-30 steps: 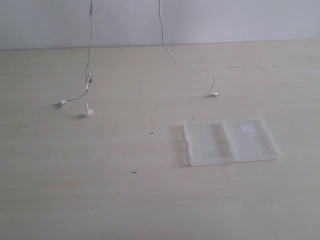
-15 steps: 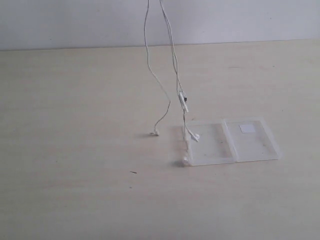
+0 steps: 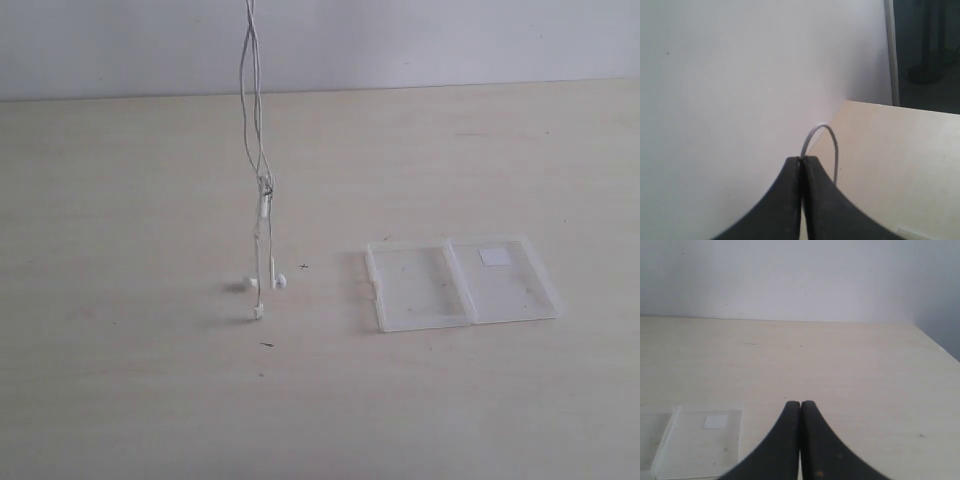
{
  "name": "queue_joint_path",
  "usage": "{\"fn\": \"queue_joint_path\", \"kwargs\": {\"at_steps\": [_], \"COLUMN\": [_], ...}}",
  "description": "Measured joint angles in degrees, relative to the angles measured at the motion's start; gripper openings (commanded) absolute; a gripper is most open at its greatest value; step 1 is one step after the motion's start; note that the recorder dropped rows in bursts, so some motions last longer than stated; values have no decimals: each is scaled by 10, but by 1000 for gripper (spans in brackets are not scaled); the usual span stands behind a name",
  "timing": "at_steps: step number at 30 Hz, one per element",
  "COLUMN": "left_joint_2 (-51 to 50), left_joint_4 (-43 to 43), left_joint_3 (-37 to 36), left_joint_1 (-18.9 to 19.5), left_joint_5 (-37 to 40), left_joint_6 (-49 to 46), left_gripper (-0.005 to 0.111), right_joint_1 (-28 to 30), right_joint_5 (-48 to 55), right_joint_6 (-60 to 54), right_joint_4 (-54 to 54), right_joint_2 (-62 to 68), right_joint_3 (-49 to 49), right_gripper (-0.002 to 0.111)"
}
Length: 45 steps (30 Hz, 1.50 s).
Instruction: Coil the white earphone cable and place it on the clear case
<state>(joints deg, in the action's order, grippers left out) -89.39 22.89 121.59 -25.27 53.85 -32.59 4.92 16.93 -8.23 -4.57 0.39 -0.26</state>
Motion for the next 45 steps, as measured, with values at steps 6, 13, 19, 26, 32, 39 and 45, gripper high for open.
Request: {"fn": "queue_joint_path", "kwargs": {"at_steps": [6,13,19,26,32,39,45], "left_joint_2": [9,23,30,31,31,31,31], "left_joint_4": [0,0,0,2,10,16,18], "left_joint_3": [0,1,1,1,1,1,1], "left_joint_1": [0,0,0,0,0,0,0], "left_joint_5": [1,1,1,0,-4,-10,-10], "left_joint_6": [0,-1,-4,-5,-6,-5,-4], "left_gripper": [0,0,0,0,0,0,0], "right_joint_1": [0,0,-8,-28,-28,-28,-28], "right_joint_5": [0,-63,-178,-254,-343,-483,-643], "right_joint_6": [0,8,65,175,355,646,683], "right_joint_4": [0,13,-46,-117,46,445,597], "right_joint_2": [0,0,0,0,14,208,470], "right_joint_3": [0,0,0,0,-7,-115,-199], "right_gripper": [0,0,0,0,0,2,27]}}
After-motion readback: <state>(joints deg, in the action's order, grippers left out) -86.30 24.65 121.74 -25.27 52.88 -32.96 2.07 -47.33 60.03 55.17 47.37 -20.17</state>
